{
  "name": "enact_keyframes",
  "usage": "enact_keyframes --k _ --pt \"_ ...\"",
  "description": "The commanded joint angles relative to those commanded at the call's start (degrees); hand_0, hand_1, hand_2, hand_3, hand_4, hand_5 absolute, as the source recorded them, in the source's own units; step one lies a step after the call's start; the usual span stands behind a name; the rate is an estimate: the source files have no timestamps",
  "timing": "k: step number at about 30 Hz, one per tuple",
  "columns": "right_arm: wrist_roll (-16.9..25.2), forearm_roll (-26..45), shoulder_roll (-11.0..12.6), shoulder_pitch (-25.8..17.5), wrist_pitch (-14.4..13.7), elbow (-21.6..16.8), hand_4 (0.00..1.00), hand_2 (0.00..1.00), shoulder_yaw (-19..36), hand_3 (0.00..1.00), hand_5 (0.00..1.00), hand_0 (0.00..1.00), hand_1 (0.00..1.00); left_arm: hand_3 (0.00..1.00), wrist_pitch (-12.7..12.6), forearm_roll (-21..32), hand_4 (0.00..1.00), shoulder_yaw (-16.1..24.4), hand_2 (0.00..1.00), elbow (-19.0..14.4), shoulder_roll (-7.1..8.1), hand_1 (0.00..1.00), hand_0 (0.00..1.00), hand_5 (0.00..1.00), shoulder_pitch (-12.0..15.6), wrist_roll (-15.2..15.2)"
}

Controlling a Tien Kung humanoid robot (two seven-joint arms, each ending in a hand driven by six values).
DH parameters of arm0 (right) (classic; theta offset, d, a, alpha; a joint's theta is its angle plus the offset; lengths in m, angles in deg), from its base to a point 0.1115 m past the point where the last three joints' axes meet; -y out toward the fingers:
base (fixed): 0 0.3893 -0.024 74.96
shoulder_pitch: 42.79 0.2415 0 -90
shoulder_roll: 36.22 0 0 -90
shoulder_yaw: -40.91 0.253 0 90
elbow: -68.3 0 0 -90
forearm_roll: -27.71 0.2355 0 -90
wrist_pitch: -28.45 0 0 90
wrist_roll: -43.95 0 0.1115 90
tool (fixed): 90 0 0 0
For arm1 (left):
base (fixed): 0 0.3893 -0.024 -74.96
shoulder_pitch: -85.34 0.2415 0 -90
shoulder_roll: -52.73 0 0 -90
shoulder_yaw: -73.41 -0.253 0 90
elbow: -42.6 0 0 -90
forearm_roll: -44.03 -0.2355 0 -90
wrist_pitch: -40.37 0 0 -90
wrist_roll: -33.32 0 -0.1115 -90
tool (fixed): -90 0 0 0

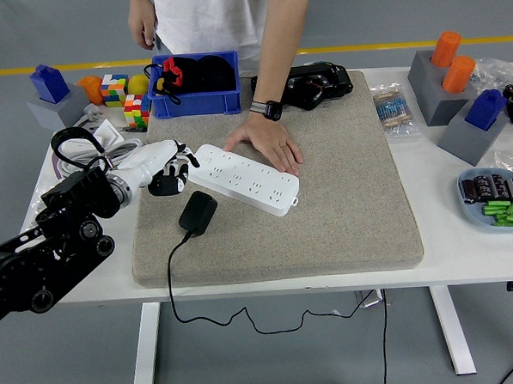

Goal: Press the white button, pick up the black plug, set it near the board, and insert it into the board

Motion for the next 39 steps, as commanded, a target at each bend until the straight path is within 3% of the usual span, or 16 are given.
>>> enact_keyframes --k 1,6,7,18,19,24,25,31,32,36,37,39 --pt "0.01 -0.01 0.01 0.05 0.0 -0.04 0.669 0.61 0.0 0.542 0.346 0.621 0.567 0.863 -0.28 -0.31 0.878 0.3 0.696 -0.66 0.11 0.729 0.545 0.263 0.69 -0.12" --pt "0.04 -0.09 -0.03 0.16 -0.01 -0.1 0.669 0.61 0.0 0.542 0.346 0.621 0.567 0.863 -1.22 -0.64 0.878 1.68 0.696 -3.63 0.32 0.729 0.545 0.263 3.83 -0.04" --pt "0.03 -0.07 -0.03 0.15 0.0 -0.09 0.669 0.61 -0.05 0.541 0.346 0.621 0.568 0.912 -1.31 -0.76 0.955 1.87 0.8 -3.98 0.3 0.818 0.701 0.42 4.23 0.12" --pt "0.07 0.01 -0.01 -0.03 -0.01 -0.07 0.667 0.61 -0.51 0.541 0.342 0.62 0.568 0.893 -2.21 -3.77 0.971 0.67 0.811 -4.4 -0.53 0.828 0.72 0.418 6.35 1.75" --pt "0.1 -0.01 -0.03 -0.06 -0.03 -0.1 0.667 0.61 -0.47 0.54 0.341 0.621 0.568 0.759 -2.39 -3.98 0.922 0.42 0.693 -4.36 -0.67 0.719 0.467 0.229 6.52 1.89" --pt "0.16 0.03 -0.1 -0.28 -0.05 -0.06 0.667 0.61 -0.53 0.54 0.341 0.621 0.568 0.759 -2.93 -4.84 0.922 -0.19 0.693 -3.45 -1.37 0.719 0.467 0.229 6.89 2.03" --pt "0.19 0.02 -0.09 -0.29 -0.07 -0.06 0.667 0.609 -0.56 0.54 0.34 0.621 0.568 0.662 -3.13 -4.93 0.875 -0.26 0.619 -3.14 -1.51 0.625 0.341 0.122 6.91 2.05" --pt "0.53 0.05 -0.15 -0.32 -0.23 -0.07 0.667 0.609 -0.37 0.54 0.34 0.621 0.568 0.662 -3.89 -5.78 0.875 -0.47 0.619 -2.05 -1.95 0.625 0.341 0.122 6.9 2.09" --pt "0.68 0.06 -0.17 -0.32 -0.31 -0.09 0.666 0.608 -0.28 0.539 0.339 0.621 0.569 0.617 -4.04 -6.1 0.834 -0.44 0.555 -1.84 -2.02 0.522 0.254 0.075 6.91 2.07" --pt "1.05 0.08 -0.22 -0.3 -0.49 -0.13 0.666 0.608 -0.12 0.539 0.339 0.621 0.569 0.617 -4.99 -6.62 0.834 -0.37 0.555 -1.61 -2.15 0.522 0.254 0.075 6.92 1.63" --pt "1.1 0.11 -0.22 -0.31 -0.52 -0.11 0.666 0.608 -0.13 0.539 0.339 0.621 0.568 0.583 -5.29 -6.67 0.78 -0.36 0.469 -1.56 -2.21 0.37 0.186 0.015 6.91 1.49" --pt "1.14 0.12 -0.24 -0.31 -0.55 -0.09 0.666 0.608 -0.16 0.539 0.339 0.621 0.568 0.583 -5.61 -6.74 0.78 -0.37 0.469 -1.42 -2.33 0.37 0.186 0.015 6.88 1.35"
